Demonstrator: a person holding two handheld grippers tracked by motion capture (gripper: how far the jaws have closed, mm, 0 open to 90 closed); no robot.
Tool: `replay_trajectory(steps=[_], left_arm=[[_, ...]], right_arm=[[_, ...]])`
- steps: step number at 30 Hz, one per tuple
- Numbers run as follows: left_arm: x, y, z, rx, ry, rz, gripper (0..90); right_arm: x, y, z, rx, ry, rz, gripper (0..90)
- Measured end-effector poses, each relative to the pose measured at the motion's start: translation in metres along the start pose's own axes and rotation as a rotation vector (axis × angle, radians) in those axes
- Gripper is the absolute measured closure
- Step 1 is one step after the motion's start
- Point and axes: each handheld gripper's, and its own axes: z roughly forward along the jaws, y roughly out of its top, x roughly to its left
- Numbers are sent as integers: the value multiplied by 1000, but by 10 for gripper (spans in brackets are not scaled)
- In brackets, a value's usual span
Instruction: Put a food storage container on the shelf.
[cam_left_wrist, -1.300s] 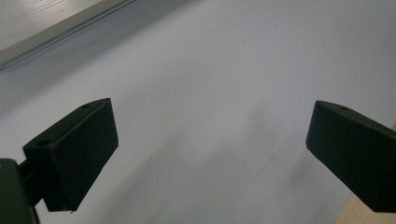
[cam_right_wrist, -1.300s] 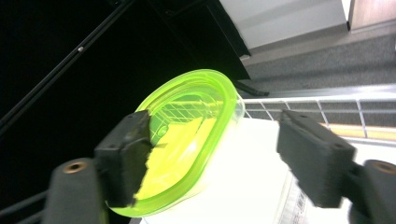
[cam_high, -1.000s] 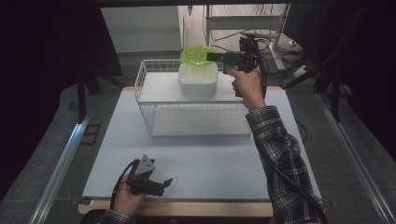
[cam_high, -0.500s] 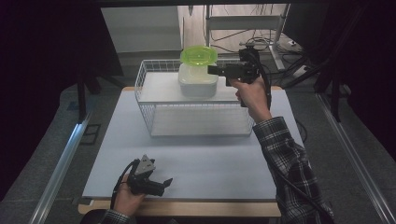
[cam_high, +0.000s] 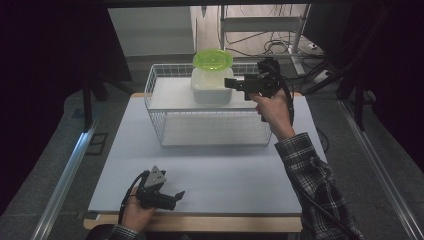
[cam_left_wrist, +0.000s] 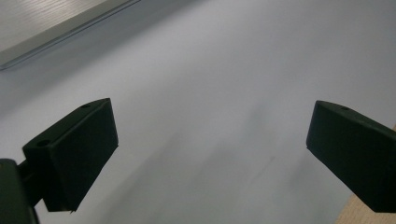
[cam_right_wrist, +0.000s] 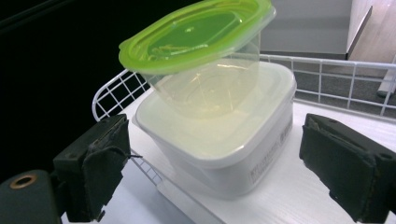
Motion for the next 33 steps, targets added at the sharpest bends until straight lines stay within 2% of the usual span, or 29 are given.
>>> replay_trajectory(steps=[10,14,19,26,33], left_arm=[[0,0,0,-4,-2,0,16],[0,1,-1,-33,-36,-6,12],[0,1,-1,-30,-70,-18,12],[0,0,0,-24,-73,-19,11],[0,0,1,-22,-70,-16,10]], right_arm=[[0,-12,-7,6,-5,-39,89],[1,-16,-10,7,-6,-55,85],[3,-22,-13,18,-13,-88,78],[7,-33,-14,38,-14,-125,62],[7,-41,-16,45,-7,-134,56]])
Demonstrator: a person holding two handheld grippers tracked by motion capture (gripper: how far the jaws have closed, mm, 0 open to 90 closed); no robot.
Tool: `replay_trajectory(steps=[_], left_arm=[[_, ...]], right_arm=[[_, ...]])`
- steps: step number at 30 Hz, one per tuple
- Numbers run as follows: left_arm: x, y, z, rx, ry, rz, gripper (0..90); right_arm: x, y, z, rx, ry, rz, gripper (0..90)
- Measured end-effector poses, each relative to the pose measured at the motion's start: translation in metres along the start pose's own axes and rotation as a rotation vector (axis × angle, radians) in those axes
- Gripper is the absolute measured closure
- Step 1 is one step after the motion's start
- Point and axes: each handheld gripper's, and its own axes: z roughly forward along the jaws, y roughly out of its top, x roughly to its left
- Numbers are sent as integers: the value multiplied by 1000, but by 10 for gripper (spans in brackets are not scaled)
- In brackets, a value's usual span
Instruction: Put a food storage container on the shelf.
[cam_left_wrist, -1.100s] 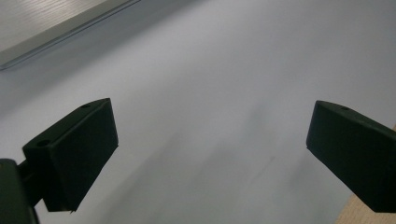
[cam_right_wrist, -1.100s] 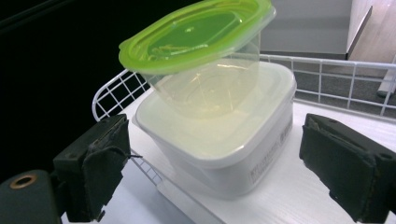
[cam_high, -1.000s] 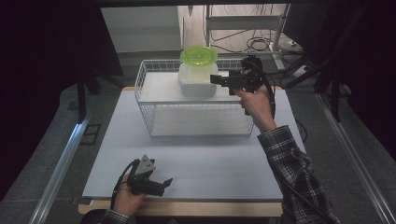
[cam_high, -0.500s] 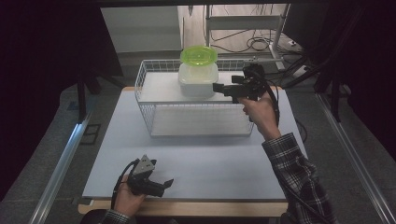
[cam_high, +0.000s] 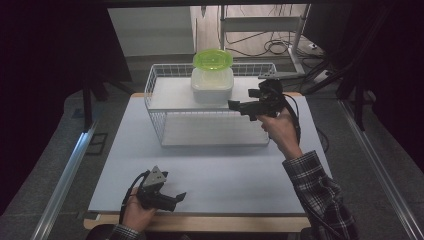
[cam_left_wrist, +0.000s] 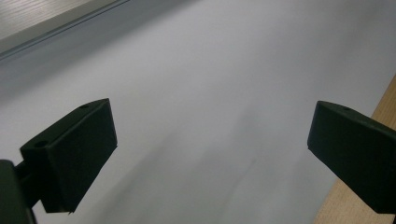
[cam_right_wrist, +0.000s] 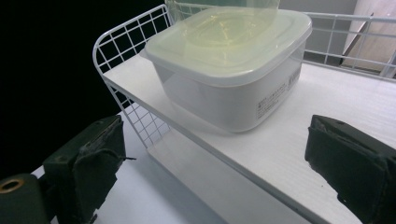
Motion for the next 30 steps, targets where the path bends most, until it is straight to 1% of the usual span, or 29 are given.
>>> replay_trajectory(steps=[7,13,17,20,25,29,30], left_arm=[[0,0,0,2,-2,4,10],[-1,0,0,-2,-5,1,10],[-1,0,0,0,-7,4,11],[-1,0,0,1,-7,5,11],[-1,0,0,0,-9,5,11],[-1,0,0,0,-10,7,11],[-1,1,0,0,-12,3,11]], right_arm=[[2,-8,-2,2,-10,-12,55],[5,-16,-4,7,-7,-22,55],[9,-22,-3,29,-21,-50,54],[10,-27,-3,34,-27,-67,47],[11,-35,-2,41,-18,-69,24],[11,-41,-3,42,-8,-59,17],[10,-43,-3,40,-7,-61,16]])
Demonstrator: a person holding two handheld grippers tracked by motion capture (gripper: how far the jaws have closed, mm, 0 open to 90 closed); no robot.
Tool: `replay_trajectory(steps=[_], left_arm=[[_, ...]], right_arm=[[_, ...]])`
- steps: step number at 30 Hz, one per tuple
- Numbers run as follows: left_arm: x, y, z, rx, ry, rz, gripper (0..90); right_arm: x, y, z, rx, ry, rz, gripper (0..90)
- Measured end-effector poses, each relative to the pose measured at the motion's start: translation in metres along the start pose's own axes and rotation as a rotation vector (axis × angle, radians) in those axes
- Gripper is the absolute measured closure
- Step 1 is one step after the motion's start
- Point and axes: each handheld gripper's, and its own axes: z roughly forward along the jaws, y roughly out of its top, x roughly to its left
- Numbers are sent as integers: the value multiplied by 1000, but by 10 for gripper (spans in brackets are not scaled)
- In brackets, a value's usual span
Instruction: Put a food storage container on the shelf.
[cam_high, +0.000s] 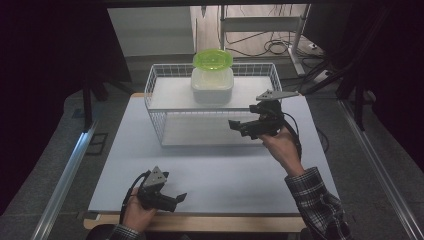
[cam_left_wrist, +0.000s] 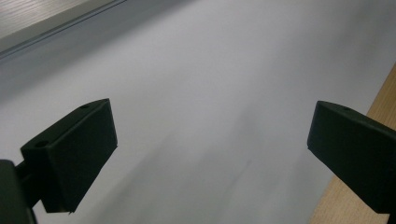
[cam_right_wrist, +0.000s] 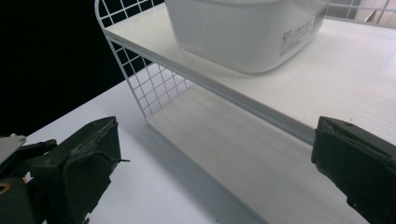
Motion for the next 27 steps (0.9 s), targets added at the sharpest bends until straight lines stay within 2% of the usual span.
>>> replay_trajectory(steps=[5,15,27], left_arm=[[0,1,-1,5,-10,-13,17],[-1,1,0,16,-14,-10,21],[-2,1,1,28,-9,3,22]], right_arm=[[-1,-8,0,3,3,7,15],[-2,-26,4,-2,-10,7,16],[2,-44,6,0,-49,-23,11]])
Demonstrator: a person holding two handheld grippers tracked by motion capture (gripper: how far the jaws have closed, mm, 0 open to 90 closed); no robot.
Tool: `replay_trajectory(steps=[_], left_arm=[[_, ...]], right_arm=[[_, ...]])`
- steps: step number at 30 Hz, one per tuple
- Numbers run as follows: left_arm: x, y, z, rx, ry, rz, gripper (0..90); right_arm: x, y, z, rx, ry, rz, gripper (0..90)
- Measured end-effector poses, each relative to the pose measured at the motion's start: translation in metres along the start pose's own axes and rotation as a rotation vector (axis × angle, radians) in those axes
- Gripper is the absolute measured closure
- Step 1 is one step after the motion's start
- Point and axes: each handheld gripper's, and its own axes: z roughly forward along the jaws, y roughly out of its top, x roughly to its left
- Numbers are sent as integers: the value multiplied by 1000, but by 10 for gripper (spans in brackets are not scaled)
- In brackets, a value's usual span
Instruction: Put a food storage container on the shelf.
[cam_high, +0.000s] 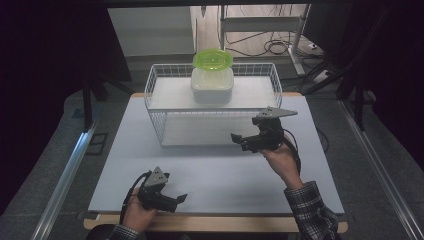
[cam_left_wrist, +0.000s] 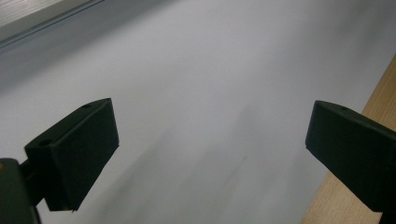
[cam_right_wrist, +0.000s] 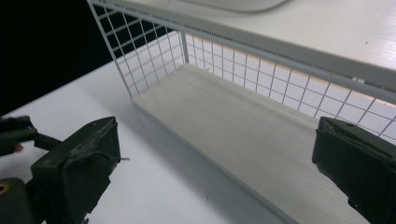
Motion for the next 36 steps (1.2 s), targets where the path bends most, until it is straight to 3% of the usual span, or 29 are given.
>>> replay_trajectory(steps=[19,36], left_arm=[[-1,0,-1,-9,9,13,21],[0,0,-2,-9,23,21,22]], right_arm=[[9,-22,-4,33,-39,-23,0],[16,-46,-15,65,-28,-35,0]])
